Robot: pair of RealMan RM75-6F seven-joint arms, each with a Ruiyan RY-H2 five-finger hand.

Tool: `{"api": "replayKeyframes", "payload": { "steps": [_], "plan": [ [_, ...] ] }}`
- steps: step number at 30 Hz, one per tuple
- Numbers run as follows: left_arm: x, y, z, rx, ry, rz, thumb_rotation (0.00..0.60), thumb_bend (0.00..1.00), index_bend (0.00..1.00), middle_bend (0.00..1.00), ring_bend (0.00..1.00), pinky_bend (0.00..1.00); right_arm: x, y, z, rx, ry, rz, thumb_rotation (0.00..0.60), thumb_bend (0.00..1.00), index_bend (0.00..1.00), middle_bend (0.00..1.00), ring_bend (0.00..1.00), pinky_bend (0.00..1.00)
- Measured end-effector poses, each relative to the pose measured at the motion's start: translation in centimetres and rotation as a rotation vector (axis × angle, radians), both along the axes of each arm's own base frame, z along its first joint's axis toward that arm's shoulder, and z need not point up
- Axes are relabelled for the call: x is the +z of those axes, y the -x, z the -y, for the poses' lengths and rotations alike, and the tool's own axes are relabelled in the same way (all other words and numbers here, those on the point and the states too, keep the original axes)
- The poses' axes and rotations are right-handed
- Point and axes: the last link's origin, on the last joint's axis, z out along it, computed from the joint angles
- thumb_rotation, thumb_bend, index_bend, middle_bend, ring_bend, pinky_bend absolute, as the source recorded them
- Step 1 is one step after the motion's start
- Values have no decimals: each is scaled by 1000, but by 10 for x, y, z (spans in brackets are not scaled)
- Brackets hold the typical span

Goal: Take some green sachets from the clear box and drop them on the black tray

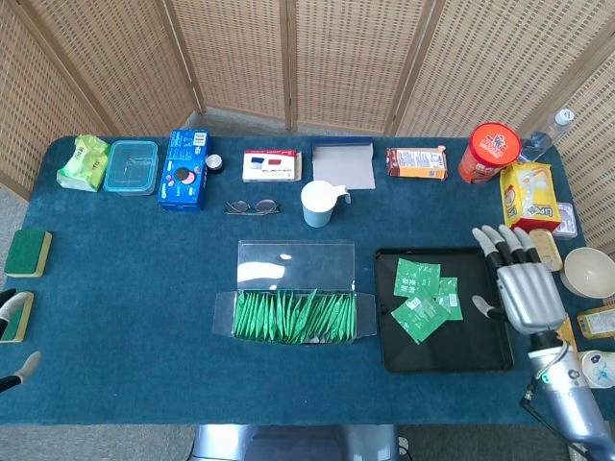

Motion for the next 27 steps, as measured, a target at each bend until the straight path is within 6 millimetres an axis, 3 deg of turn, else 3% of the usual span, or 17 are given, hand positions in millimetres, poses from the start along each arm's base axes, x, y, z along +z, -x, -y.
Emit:
{"api": "replayKeyframes", "payload": {
  "steps": [8, 15, 27],
  "plan": [
    [-14, 8, 7, 42, 62, -18, 600, 238, 116, 109, 37, 236, -10, 19, -36, -109, 54, 6, 600, 215, 0, 39, 0, 41],
    [-13, 13, 14, 66, 52, -11, 600, 239, 116, 109, 36, 236, -17, 28, -62, -172, 95, 11, 600, 214, 0, 39, 0, 41],
    [-12, 2, 13, 31, 34, 16, 600, 239, 116, 109, 40, 236, -15, 31, -73, -173, 113, 59, 600, 214, 0, 39, 0, 41]
  ]
}}
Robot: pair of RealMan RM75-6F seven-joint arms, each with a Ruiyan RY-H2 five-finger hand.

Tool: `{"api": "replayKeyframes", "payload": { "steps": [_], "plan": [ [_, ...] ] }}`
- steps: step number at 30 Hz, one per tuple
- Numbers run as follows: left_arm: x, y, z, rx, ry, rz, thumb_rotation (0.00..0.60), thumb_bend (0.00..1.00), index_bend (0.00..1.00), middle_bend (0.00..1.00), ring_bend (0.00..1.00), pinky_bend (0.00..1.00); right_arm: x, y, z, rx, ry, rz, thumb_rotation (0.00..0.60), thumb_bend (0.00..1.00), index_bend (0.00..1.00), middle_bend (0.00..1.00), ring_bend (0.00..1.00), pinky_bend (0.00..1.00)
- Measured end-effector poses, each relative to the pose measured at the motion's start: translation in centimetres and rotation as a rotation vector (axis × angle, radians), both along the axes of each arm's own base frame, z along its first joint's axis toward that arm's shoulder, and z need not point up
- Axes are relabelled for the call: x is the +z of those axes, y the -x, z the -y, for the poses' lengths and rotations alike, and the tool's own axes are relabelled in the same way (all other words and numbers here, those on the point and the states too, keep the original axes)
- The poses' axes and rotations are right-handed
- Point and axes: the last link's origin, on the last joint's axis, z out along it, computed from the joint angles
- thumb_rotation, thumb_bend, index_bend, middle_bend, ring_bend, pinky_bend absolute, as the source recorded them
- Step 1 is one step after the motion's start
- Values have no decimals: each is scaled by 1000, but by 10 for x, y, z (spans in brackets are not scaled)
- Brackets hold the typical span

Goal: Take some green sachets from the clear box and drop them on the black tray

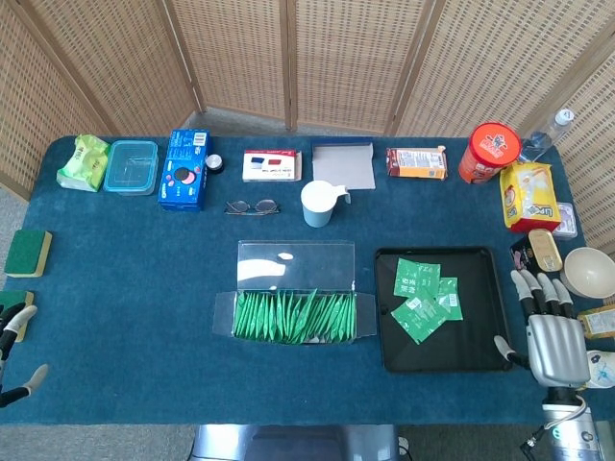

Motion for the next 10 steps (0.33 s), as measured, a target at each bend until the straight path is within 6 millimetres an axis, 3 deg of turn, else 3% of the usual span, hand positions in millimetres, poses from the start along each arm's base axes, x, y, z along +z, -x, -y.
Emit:
{"api": "replayKeyframes", "payload": {
  "steps": [10],
  "plan": [
    [3, -5, -2, -3, 4, -10, 600, 238, 116, 109, 40, 236, 2, 7, -8, -22, 8, 38, 600, 215, 0, 39, 0, 41]
  ]
}}
